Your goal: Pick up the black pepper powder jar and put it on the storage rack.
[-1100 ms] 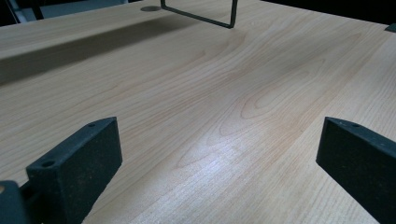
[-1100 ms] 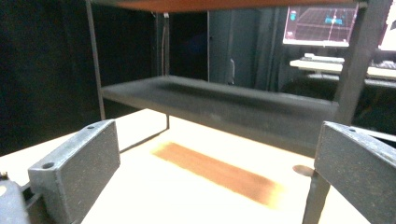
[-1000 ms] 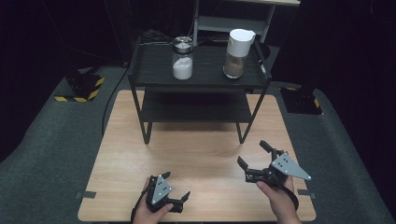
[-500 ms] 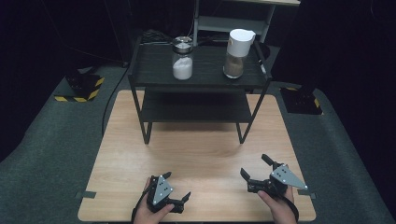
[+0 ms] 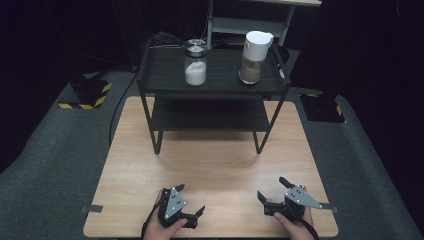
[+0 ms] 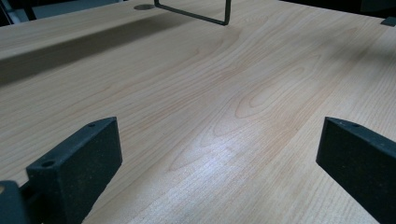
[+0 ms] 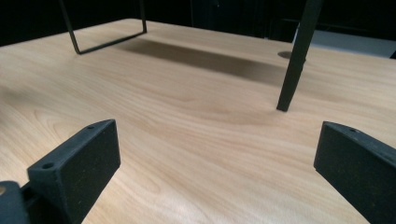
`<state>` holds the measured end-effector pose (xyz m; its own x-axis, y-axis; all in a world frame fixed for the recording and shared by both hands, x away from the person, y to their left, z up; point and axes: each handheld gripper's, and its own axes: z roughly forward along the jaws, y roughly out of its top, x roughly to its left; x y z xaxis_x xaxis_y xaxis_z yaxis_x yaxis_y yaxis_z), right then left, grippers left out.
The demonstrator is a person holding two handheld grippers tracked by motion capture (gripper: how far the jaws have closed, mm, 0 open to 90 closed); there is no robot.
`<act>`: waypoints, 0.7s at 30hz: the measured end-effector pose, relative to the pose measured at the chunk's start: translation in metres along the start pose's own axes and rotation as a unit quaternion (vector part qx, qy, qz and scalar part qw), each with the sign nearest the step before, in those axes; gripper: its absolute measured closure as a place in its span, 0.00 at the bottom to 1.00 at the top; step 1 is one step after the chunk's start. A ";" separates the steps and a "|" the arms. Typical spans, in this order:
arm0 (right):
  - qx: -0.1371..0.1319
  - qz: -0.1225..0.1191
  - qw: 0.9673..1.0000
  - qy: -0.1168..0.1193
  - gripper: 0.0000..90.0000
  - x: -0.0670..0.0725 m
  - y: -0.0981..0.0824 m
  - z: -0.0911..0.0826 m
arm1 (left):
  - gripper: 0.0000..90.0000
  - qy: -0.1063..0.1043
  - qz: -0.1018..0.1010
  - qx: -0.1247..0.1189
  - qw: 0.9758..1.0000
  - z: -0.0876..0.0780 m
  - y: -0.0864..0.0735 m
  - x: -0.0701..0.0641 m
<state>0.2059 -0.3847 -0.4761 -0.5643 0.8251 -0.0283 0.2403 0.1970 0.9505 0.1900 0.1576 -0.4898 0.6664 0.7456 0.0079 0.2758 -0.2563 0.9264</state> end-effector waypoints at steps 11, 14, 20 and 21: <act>0.032 -0.010 0.999 0.001 0.00 -0.001 -0.002 0.001 | 0.00 -0.001 -0.001 -0.001 1.000 0.001 0.000 0.000; 0.041 -0.022 0.999 0.001 0.00 0.000 -0.001 0.002 | 0.00 0.001 0.000 -0.001 1.000 0.001 0.000 -0.001; 0.058 -0.035 0.998 0.001 0.01 0.005 0.004 0.003 | 0.00 -0.001 0.004 0.001 1.000 0.001 0.001 -0.001; 0.058 -0.039 0.998 0.001 0.00 0.006 0.004 0.004 | 0.00 -0.002 0.006 0.003 1.000 0.001 0.001 -0.001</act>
<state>0.2067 -0.3772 -0.4734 -0.5859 0.8041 -0.1006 0.2854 0.3209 0.9031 0.1904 0.1554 -0.4889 0.6716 0.7407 0.0171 0.2721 -0.2681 0.9242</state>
